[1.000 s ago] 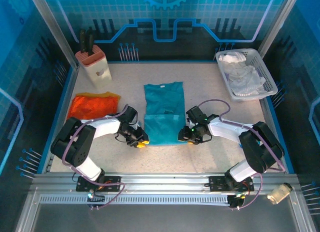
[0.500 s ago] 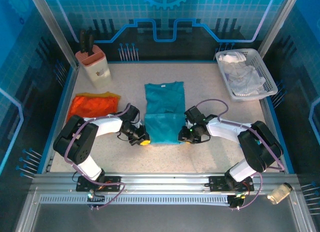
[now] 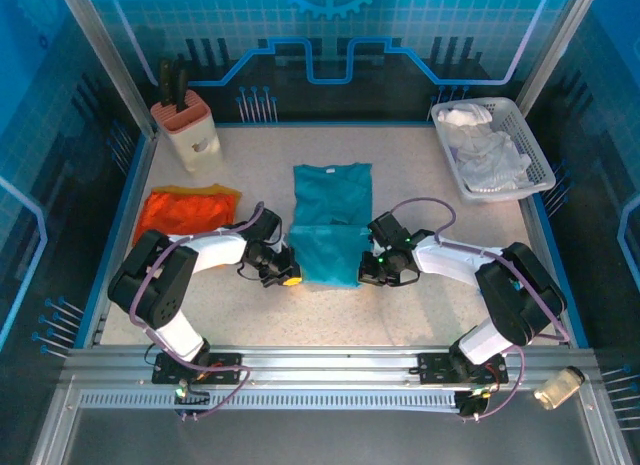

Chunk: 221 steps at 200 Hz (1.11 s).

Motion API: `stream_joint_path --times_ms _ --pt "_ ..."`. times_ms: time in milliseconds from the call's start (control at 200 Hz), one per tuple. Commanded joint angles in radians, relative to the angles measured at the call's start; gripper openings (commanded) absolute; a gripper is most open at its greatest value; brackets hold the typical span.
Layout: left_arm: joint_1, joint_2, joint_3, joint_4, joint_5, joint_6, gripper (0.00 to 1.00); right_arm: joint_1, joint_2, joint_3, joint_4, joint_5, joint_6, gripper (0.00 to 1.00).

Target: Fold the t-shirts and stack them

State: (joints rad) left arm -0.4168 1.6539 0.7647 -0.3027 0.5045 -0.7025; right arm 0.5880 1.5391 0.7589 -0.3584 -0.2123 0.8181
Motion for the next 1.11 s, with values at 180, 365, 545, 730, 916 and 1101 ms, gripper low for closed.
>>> stream_joint_path --times_ms 180,365,545,730,916,1101 --pt "-0.038 -0.089 -0.002 -0.063 -0.049 0.022 0.00 -0.006 -0.091 -0.028 -0.043 -0.004 -0.052 0.00" --pt "-0.088 -0.164 -0.045 -0.072 -0.072 -0.033 0.00 -0.003 -0.157 -0.073 -0.085 -0.012 -0.071 0.00" --pt "-0.162 -0.298 -0.118 -0.085 -0.119 -0.126 0.00 0.002 -0.283 -0.152 -0.116 -0.022 -0.050 0.00" --pt "-0.262 -0.454 -0.141 -0.125 -0.170 -0.241 0.00 0.006 -0.426 -0.163 -0.206 -0.017 -0.036 0.00" --pt "-0.283 -0.521 -0.192 -0.103 -0.189 -0.312 0.00 0.004 -0.468 -0.180 -0.213 -0.016 -0.030 0.00" --pt "-0.299 -0.506 -0.236 -0.043 -0.189 -0.340 0.00 0.007 -0.461 -0.216 -0.185 -0.030 -0.017 0.01"
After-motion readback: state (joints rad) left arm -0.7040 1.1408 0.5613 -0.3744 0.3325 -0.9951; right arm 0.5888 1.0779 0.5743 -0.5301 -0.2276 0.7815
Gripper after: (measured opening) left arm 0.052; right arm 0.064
